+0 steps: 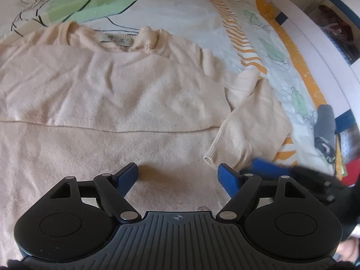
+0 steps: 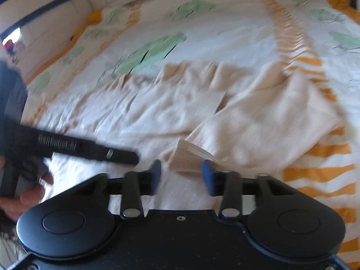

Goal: Fold small clothes
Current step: 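Close the left tool on the sweater hem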

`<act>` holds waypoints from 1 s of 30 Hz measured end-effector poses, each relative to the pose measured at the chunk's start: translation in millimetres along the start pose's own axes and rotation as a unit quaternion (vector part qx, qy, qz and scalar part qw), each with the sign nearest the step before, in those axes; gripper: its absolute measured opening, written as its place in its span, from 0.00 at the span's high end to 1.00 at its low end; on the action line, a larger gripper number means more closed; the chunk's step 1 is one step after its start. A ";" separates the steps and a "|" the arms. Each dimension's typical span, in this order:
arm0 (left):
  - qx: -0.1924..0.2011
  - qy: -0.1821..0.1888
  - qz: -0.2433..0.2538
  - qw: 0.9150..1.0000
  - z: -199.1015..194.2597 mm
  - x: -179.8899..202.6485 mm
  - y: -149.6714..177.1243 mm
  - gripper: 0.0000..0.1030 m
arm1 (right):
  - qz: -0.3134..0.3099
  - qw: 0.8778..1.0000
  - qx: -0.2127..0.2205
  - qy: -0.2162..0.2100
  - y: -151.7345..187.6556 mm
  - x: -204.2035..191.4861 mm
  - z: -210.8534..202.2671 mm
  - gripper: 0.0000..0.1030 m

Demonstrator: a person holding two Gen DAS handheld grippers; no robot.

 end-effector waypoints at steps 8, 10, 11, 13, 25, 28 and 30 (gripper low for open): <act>-0.002 -0.008 -0.023 1.000 14.6 15.3 1.2 0.25 | 0.037 0.988 0.108 0.106 -28.4 39.2 -29.5 0.34; 0.000 -0.011 -0.028 1.000 20.4 20.1 -0.1 0.25 | 0.058 0.986 0.117 0.102 -30.5 45.3 -32.3 0.34; 0.000 -0.012 -0.028 1.000 22.9 22.6 -0.8 0.25 | 0.063 0.986 0.117 0.098 -31.0 46.2 -31.7 0.34; 0.001 -0.015 -0.025 1.000 27.6 28.1 -2.0 0.25 | 0.059 0.987 0.115 0.098 -31.7 44.9 -29.8 0.34; 0.025 -0.033 0.023 0.999 41.6 58.7 -2.4 0.83 | 0.050 0.985 0.129 0.105 -36.5 44.9 -27.9 0.34; 0.033 -0.036 0.035 0.998 33.9 64.8 -5.7 0.96 | 0.074 0.981 0.134 0.119 -36.9 55.5 -29.4 0.33; 0.052 -0.033 0.057 0.996 19.0 72.2 -10.5 0.96 | 0.094 0.977 0.136 0.131 -36.7 64.3 -30.5 0.33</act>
Point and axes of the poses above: each gripper's, at about its wrist camera, not at the fingertips, and z roughly the way its jaws point, x to its right, y to its underside, the point moved 4 cm from there along z, roughly the way its jaws point, and after that the axes turned 4 degrees about x, right-handed, at the moved point
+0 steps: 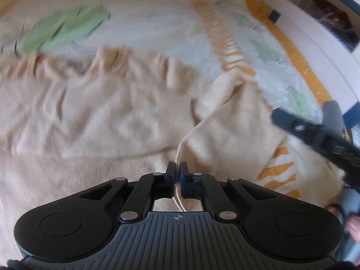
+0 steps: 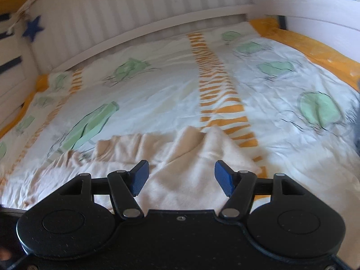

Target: Fold small clothes

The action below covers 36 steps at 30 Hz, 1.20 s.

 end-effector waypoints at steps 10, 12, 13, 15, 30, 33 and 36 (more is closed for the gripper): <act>0.090 0.009 0.112 0.990 -91.8 25.6 -66.8 0.96 | 0.087 0.995 0.006 0.048 -3.0 35.3 2.7 0.30; 0.106 0.007 0.121 0.987 -111.7 20.1 -81.5 0.96 | 0.095 0.994 0.000 0.048 -1.6 37.1 4.7 0.30; 0.113 0.004 0.126 0.986 -121.4 16.3 -88.2 0.96 | 0.095 0.994 -0.004 0.048 -0.9 36.9 6.2 0.30; 0.119 -0.004 0.133 0.984 -137.2 6.1 -97.6 0.96 | 0.092 0.995 -0.011 0.046 0.5 35.2 8.9 0.30; 0.054 -0.129 0.095 0.986 -130.3 -109.9 -93.2 0.96 | 0.037 0.996 -0.078 0.034 22.3 10.6 30.9 0.29; 0.047 -0.130 0.097 0.986 -126.3 -117.8 -89.1 0.96 | 0.013 0.995 -0.094 0.025 28.7 -1.3 34.1 0.28; 0.045 -0.133 0.098 0.985 -124.6 -123.9 -89.5 0.96 | -0.025 0.994 -0.103 0.021 34.1 -15.8 38.9 0.27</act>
Point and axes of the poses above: each gripper's, at about its wrist camera, not at the fingertips, and z roughly the way its jaws point, x to its right, y to its underside, the point moved 4 cm from there along z, roughly the way its jaws point, and after that the axes turned 4 degrees about x, right-handed, at the moved point
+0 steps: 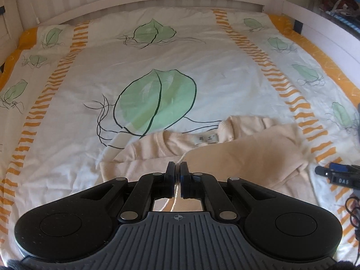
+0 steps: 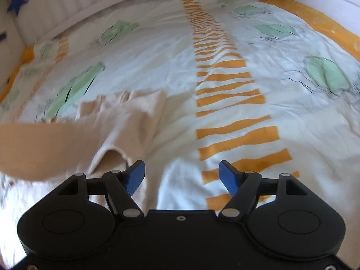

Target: Fold small clothes

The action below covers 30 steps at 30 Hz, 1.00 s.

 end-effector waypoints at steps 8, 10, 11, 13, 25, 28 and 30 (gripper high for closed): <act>0.008 0.004 -0.011 1.000 -4.6 -15.9 -7.8 0.96 | -0.064 0.998 -0.015 -0.017 1.8 -35.2 18.4 0.27; 0.009 0.001 -0.011 1.000 -5.4 -19.9 -8.6 0.96 | -0.067 0.998 -0.011 -0.012 1.0 -37.5 23.9 0.27; 0.008 -0.001 -0.011 1.000 -4.9 -22.3 -9.0 0.96 | -0.069 0.998 -0.007 -0.005 0.4 -37.0 26.2 0.27; 0.003 -0.008 -0.014 1.000 -2.2 -29.5 -7.8 0.96 | -0.066 0.998 -0.002 0.020 -0.4 -32.2 29.6 0.27; -0.080 -0.037 -0.055 0.995 61.0 -70.9 18.3 0.95 | -0.040 0.998 -0.007 0.042 4.4 -15.4 29.8 0.24; -0.100 -0.046 -0.065 0.992 74.2 -80.8 27.0 0.95 | -0.036 0.998 -0.007 0.042 2.7 -15.0 31.5 0.24; -0.109 -0.056 -0.064 0.990 81.3 -86.2 32.8 0.95 | -0.037 0.998 -0.007 0.044 2.8 -14.7 31.6 0.23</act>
Point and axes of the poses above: each gripper's, at about its wrist camera, not at the fingertips, and z roughly the way its jaws point, x to its right, y to its underside, the point moved 4 cm from there along z, roughly the way its jaws point, and after that the axes turned 4 degrees about x, right-handed, at the moved point
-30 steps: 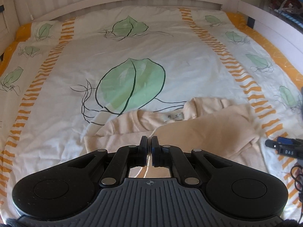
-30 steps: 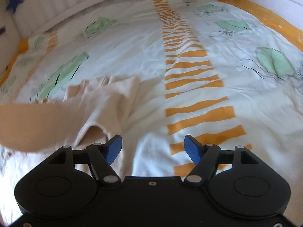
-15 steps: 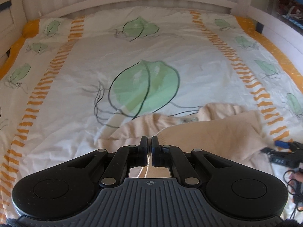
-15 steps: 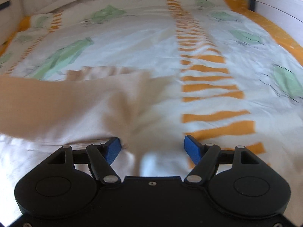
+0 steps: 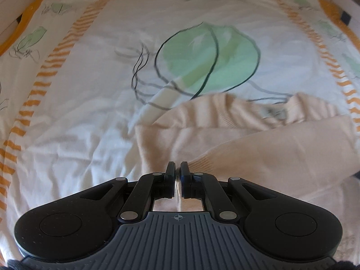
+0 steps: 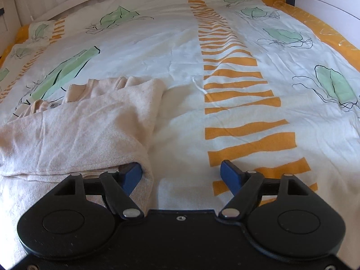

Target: Fold small clothes

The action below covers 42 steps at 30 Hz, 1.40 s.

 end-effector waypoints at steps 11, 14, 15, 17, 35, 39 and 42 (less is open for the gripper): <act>-0.011 -0.087 0.013 0.996 37.5 -20.7 2.6 0.95 | -0.017 1.000 0.001 0.008 2.1 -2.4 -0.2 0.21; -0.012 -0.052 0.010 0.999 34.2 -14.5 10.1 0.95 | -0.015 1.000 -0.001 0.006 2.0 -1.0 -1.6 0.21; -0.016 -0.042 0.014 0.999 33.3 -11.2 14.1 0.95 | -0.013 1.000 -0.003 0.005 2.0 -0.6 -2.3 0.21; -0.024 -0.027 0.026 0.999 32.6 -3.6 22.3 0.94 | -0.007 1.000 -0.005 0.001 2.2 1.1 -5.8 0.21; -0.021 0.001 0.007 1.000 43.1 11.0 32.9 0.88 | -0.015 0.999 0.000 -0.029 3.6 -11.6 3.7 0.15; -0.016 -0.003 0.013 1.000 41.4 13.0 32.7 0.92 | -0.069 0.997 -0.001 -0.025 8.9 -26.9 2.6 0.14; -0.015 -0.004 0.012 1.000 40.7 10.2 32.5 0.96 | -0.068 0.997 0.000 -0.026 10.2 -27.0 1.3 0.13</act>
Point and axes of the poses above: each gripper's, at about its wrist camera, not at the fingertips, and z roughly the way its jaws point, x to its right, y to its underside, the point moved 4 cm from there along z, roughly the way its jaws point, and after that the axes turned 4 degrees about x, right-handed, at the moved point
